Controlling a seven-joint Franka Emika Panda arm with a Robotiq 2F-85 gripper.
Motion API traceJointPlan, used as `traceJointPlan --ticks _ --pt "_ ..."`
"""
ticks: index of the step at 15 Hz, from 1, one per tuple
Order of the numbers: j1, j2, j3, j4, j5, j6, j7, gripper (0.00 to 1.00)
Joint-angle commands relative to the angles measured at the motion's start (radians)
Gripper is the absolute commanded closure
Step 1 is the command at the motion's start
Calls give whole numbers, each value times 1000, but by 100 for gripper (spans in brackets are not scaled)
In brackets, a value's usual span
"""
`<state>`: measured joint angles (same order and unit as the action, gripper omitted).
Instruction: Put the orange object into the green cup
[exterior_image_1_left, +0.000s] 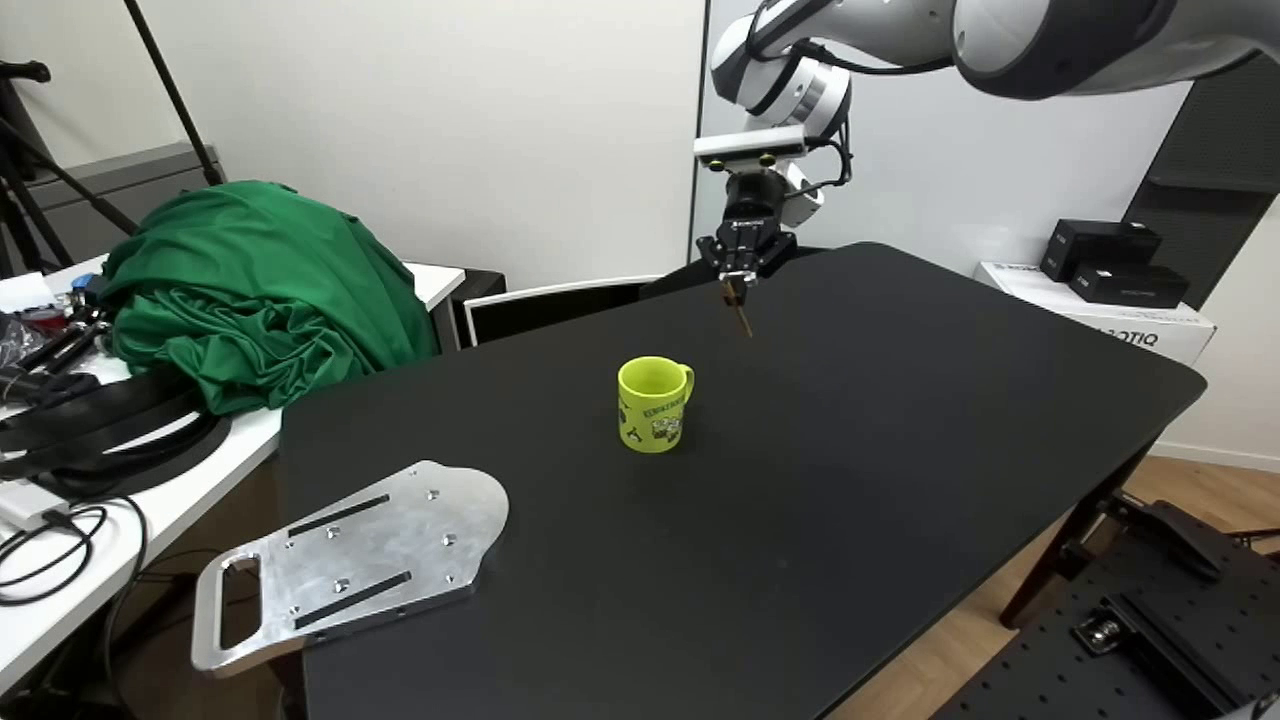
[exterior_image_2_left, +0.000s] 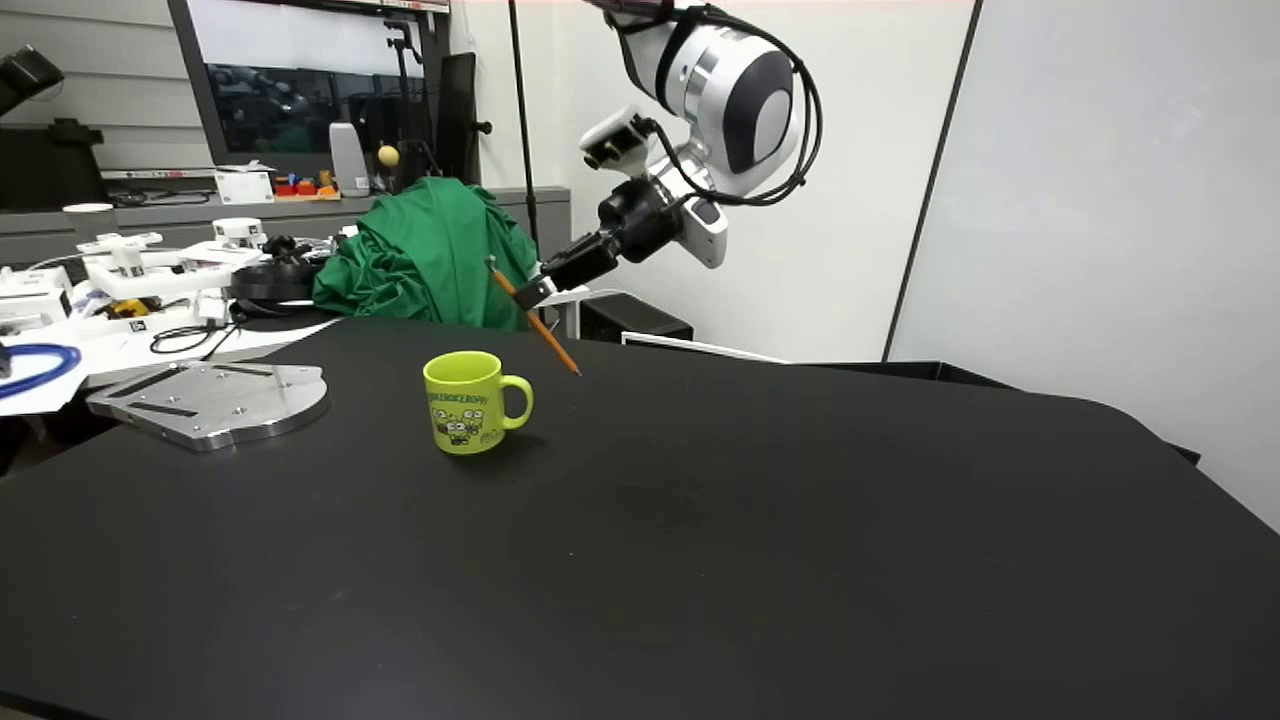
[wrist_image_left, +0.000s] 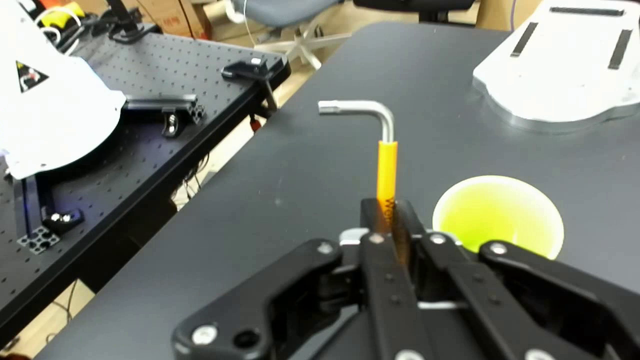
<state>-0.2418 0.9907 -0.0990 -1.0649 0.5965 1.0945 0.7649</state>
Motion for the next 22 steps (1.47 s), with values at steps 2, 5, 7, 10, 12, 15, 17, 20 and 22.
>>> traceJointPlan --ticks 2,5,7,10,12,15,17,20,22 --pt "-45 159 73 224 204 -162 215 98" --pt "-42 206 98 277 308 -166 284 98" --pt "-37 230 112 305 351 -157 312 98" --pt "-31 258 127 323 386 -147 323 98" --pt "-28 277 132 330 397 -144 322 98" --pt "-26 300 132 330 399 -135 315 98" --pt "-24 316 129 331 397 -123 304 98" --pt "-23 342 126 331 390 -108 301 98" --pt "-23 357 124 330 386 -99 299 98"
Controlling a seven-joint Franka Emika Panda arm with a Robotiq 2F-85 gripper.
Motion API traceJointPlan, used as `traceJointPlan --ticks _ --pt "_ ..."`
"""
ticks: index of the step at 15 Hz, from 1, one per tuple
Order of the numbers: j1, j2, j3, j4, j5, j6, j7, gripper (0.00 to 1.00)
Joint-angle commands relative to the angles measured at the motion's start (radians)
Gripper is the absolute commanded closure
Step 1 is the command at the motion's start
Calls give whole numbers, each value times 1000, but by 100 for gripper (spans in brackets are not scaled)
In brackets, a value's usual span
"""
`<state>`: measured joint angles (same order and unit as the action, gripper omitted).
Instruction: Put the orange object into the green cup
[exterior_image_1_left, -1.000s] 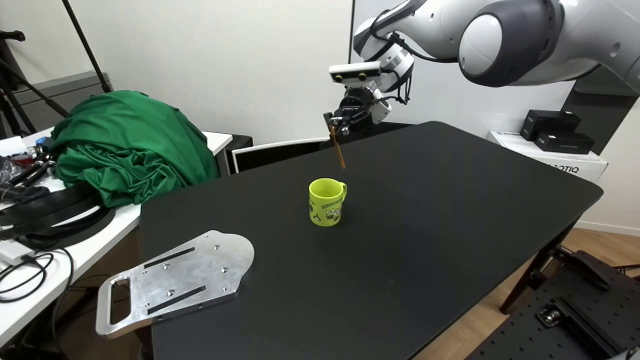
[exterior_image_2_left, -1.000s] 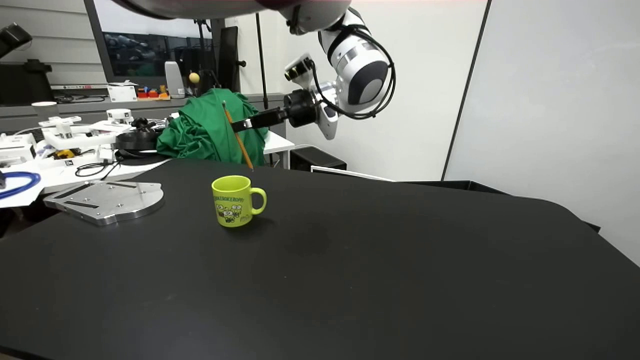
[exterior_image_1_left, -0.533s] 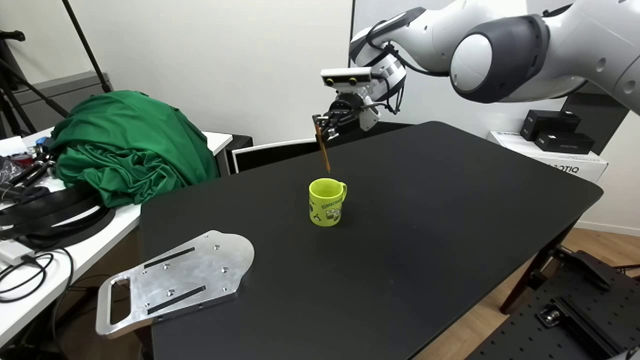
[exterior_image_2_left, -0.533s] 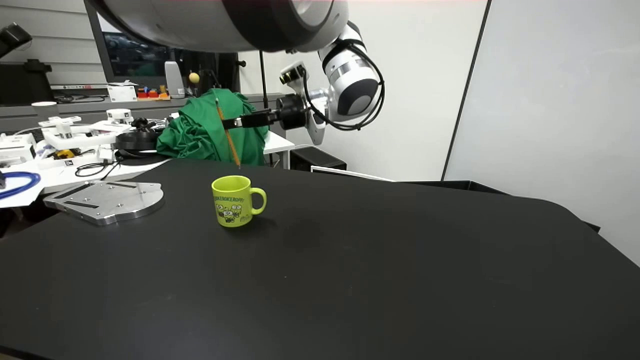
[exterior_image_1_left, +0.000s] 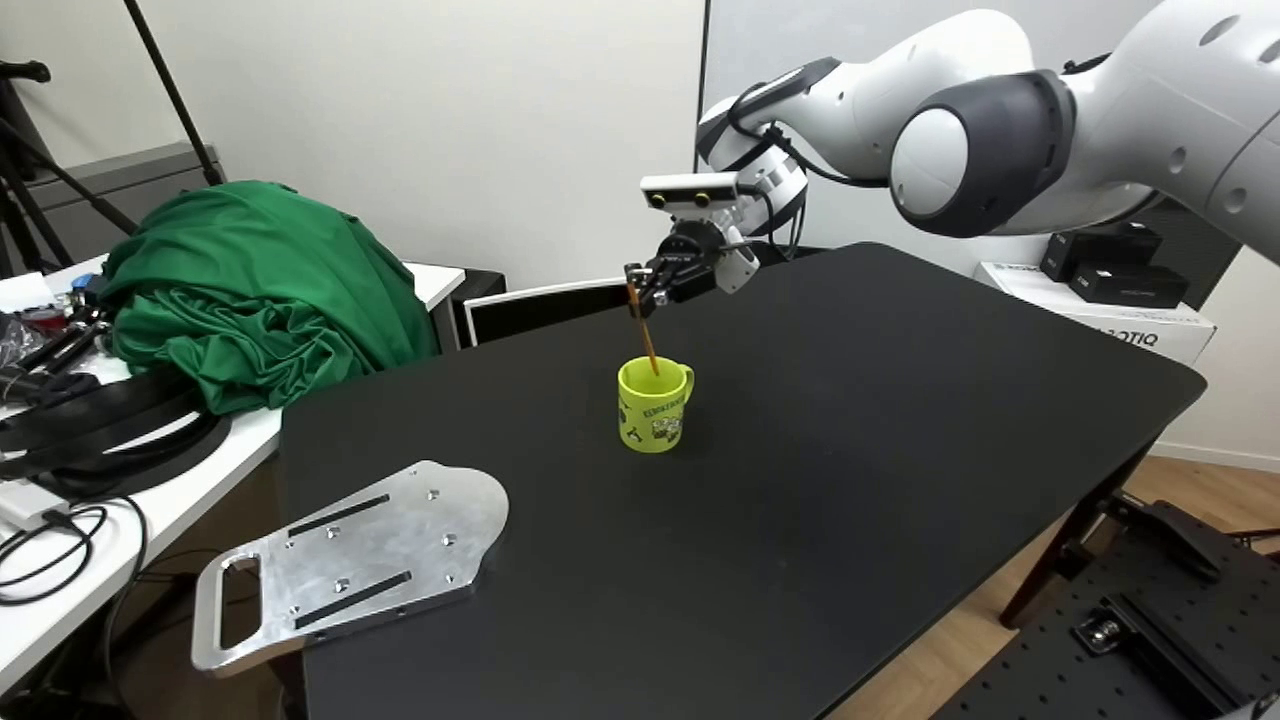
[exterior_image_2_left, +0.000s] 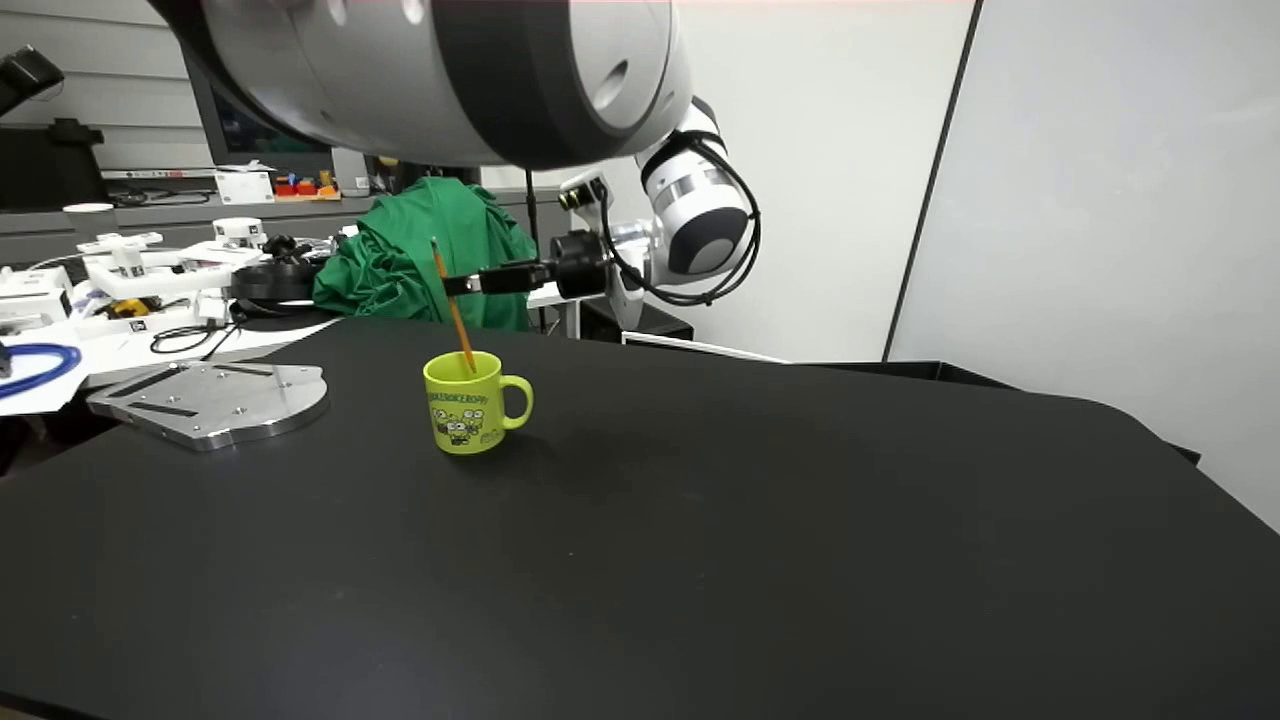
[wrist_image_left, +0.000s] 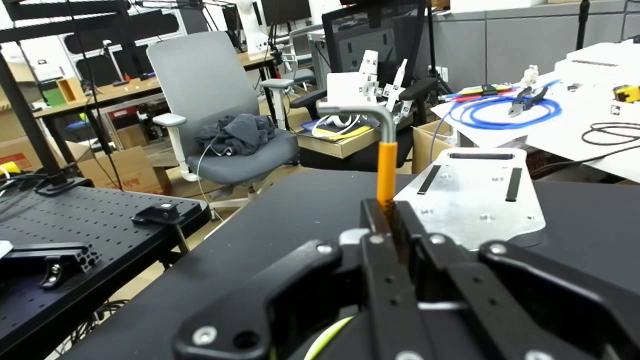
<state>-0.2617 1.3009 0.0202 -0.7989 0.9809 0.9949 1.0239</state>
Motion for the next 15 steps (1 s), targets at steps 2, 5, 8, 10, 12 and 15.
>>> traceJointPlan --ticks 2,5,8,10,12,15 --pt "-5 62 3 62 0 11 41 98" --pt "-10 79 -1 58 -4 22 41 98" --pt "-15 92 -8 53 -11 36 34 98" --pt "-19 99 -15 49 -20 37 29 81" --pt "-21 102 -18 49 -27 34 28 59" --pt "-22 86 -15 51 -33 33 29 38"
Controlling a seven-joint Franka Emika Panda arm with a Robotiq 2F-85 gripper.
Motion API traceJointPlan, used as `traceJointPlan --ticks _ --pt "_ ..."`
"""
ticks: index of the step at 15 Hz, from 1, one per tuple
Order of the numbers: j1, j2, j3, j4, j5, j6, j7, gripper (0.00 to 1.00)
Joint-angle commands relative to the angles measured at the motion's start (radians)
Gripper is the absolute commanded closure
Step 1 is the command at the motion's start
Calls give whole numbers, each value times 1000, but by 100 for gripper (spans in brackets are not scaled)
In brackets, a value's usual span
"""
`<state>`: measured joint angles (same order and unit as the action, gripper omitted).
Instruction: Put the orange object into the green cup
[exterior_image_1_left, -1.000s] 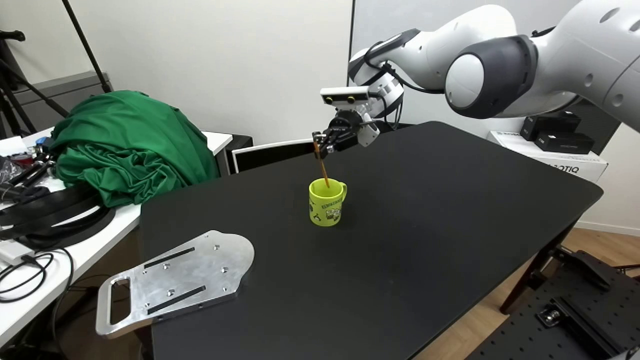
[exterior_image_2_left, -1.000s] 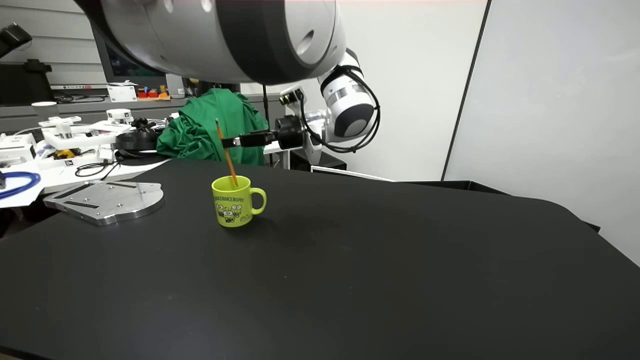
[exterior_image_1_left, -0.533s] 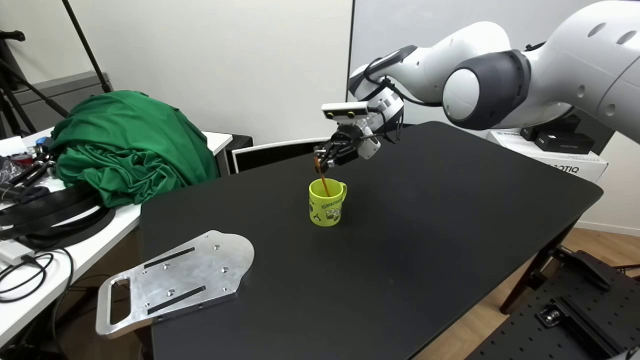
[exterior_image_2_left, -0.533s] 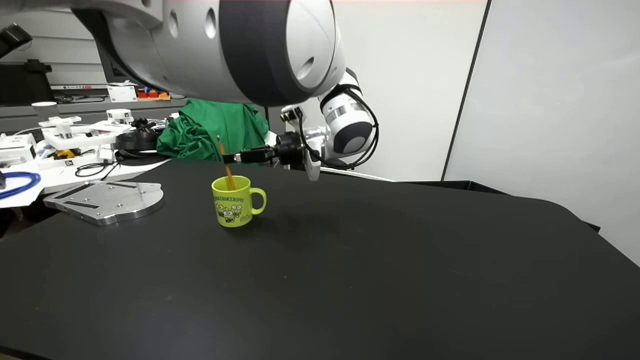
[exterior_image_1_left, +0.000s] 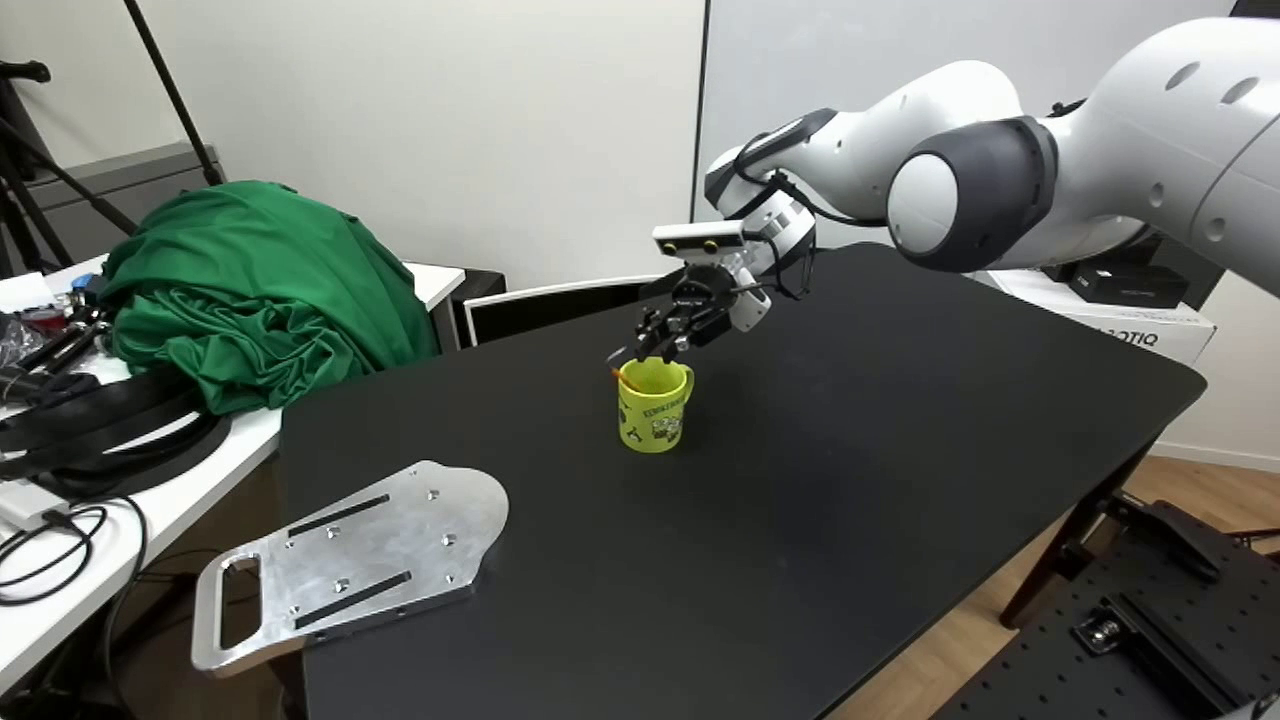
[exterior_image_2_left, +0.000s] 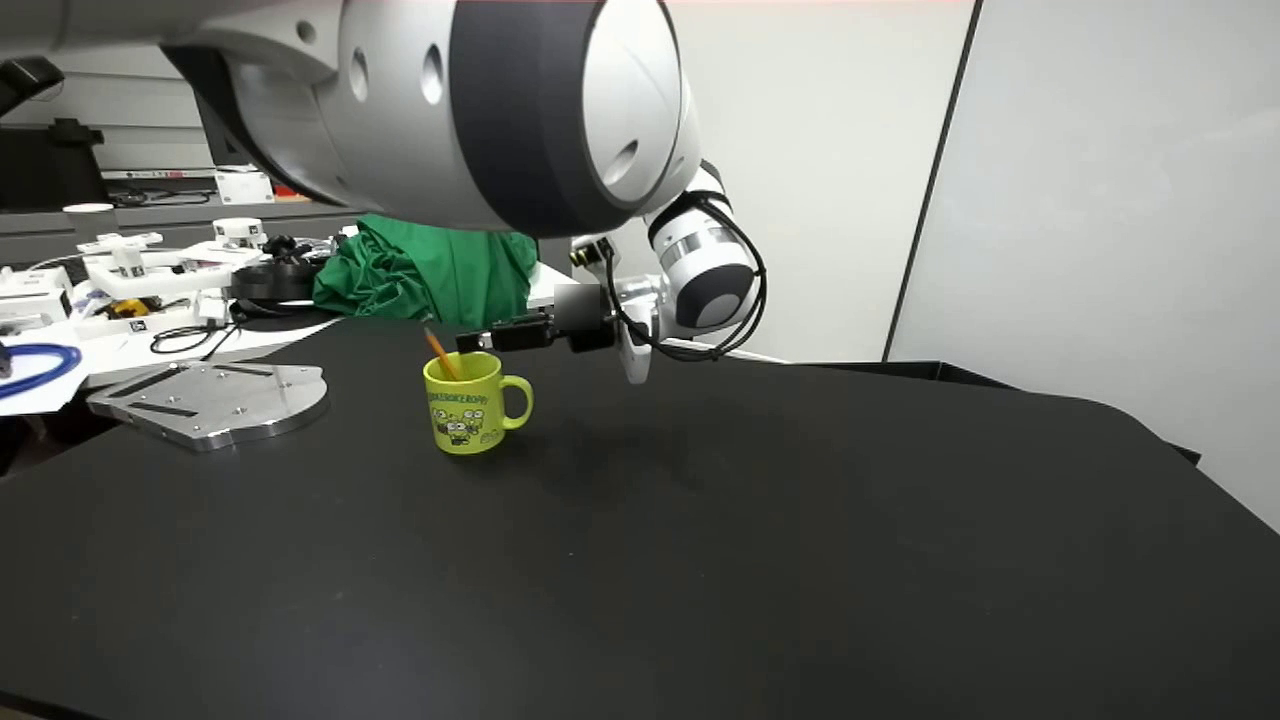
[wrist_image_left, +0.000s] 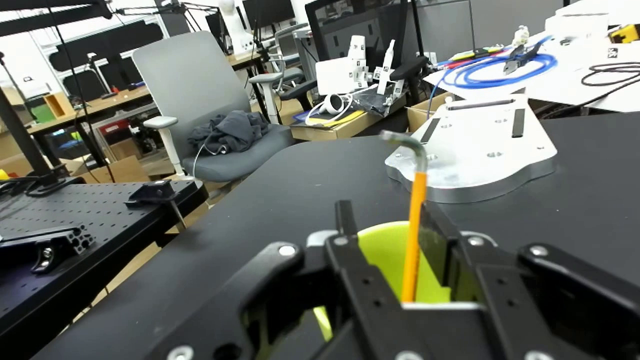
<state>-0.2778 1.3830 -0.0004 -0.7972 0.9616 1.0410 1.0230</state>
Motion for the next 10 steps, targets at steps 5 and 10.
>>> traceJointPlan --ticks 5,10 --pt "0 -23 17 84 -17 -22 29 5" --pt "27 -94 18 84 -12 -42 17 0"
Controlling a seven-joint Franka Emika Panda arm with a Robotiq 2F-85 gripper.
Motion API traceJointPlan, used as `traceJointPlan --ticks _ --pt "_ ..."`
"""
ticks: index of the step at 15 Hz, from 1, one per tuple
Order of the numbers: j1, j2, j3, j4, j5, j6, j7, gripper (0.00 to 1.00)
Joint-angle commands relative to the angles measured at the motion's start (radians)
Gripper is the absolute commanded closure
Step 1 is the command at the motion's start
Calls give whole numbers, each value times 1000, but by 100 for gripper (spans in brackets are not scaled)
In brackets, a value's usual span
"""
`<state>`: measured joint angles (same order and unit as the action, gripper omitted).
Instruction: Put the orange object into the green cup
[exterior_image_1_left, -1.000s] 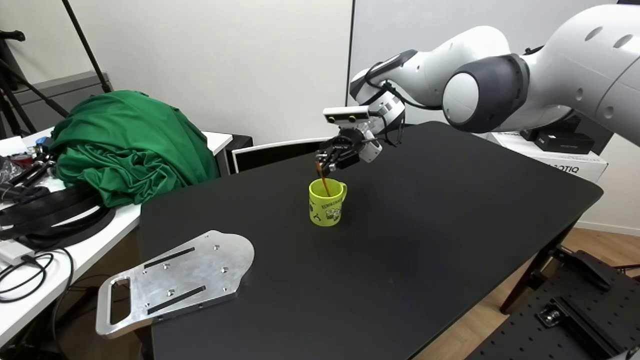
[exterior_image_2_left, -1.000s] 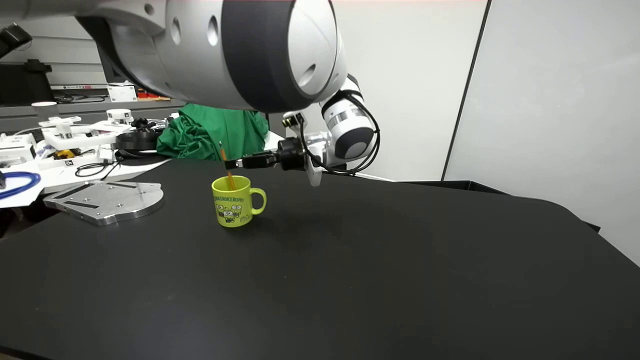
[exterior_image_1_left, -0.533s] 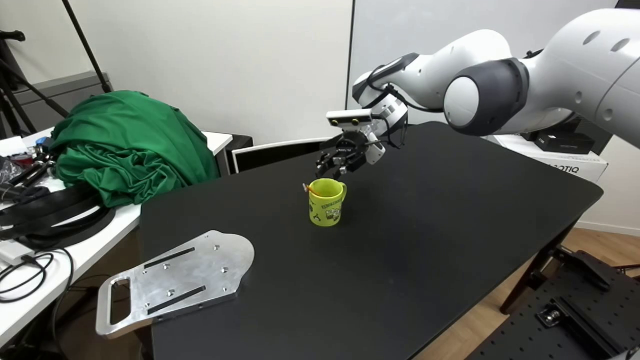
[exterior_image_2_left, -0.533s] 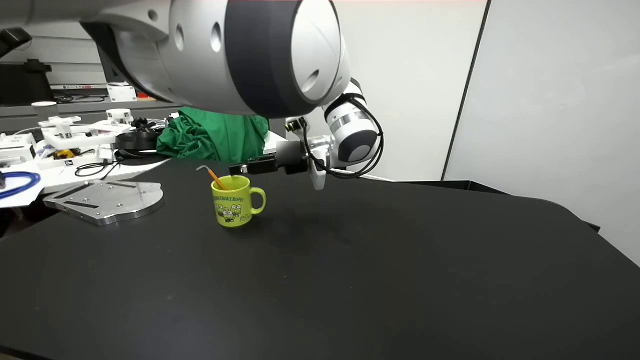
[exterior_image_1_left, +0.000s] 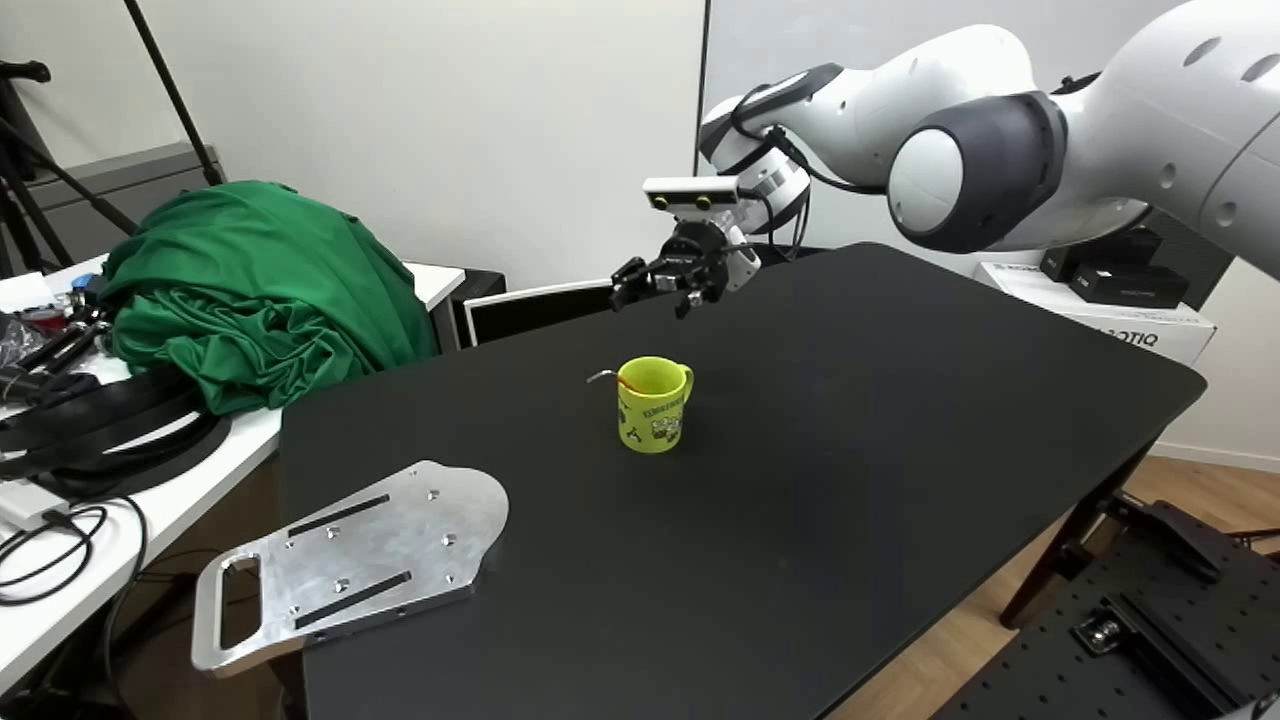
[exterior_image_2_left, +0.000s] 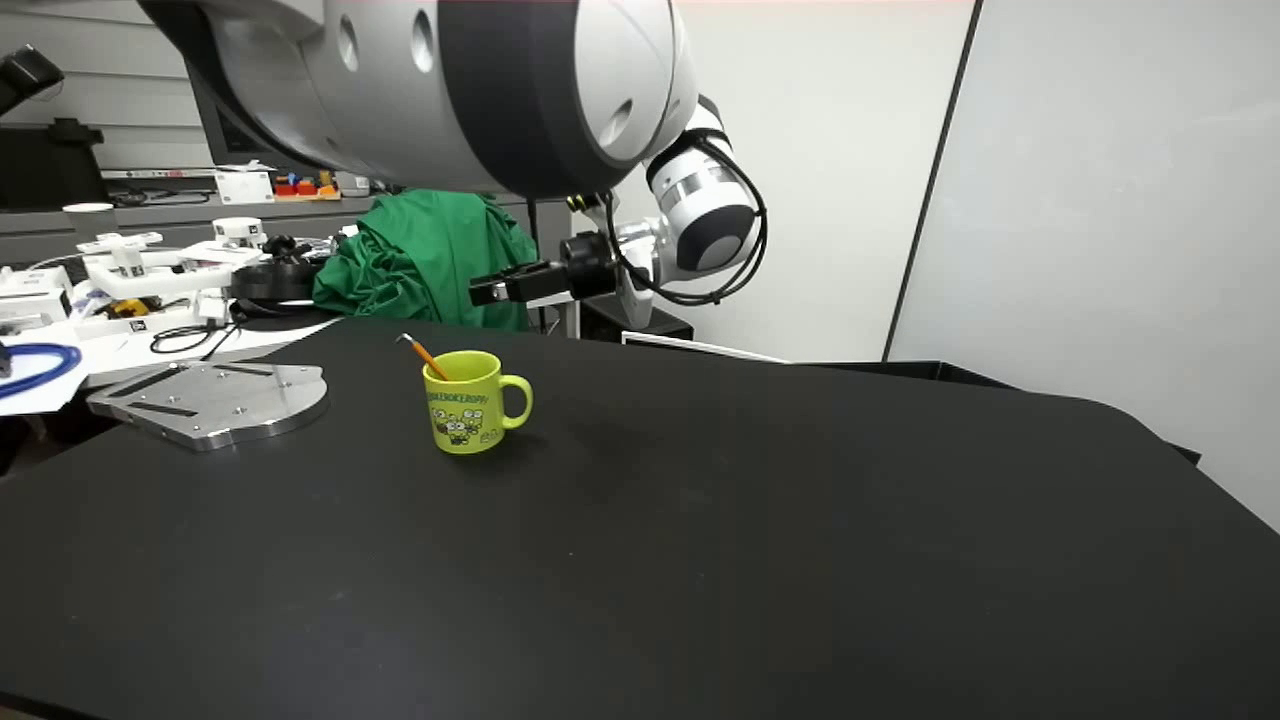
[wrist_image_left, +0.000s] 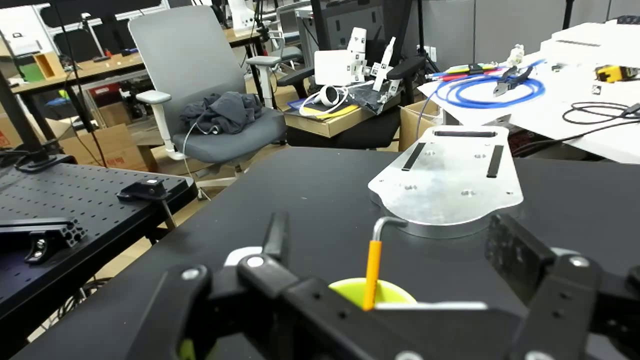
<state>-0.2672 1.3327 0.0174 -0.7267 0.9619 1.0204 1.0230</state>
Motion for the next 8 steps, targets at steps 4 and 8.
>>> traceJointPlan --ticks 4,8 --pt "24 -57 0 2 -2 -14 -4 1" --pt "32 -70 -1 1 -4 -14 -5 0"
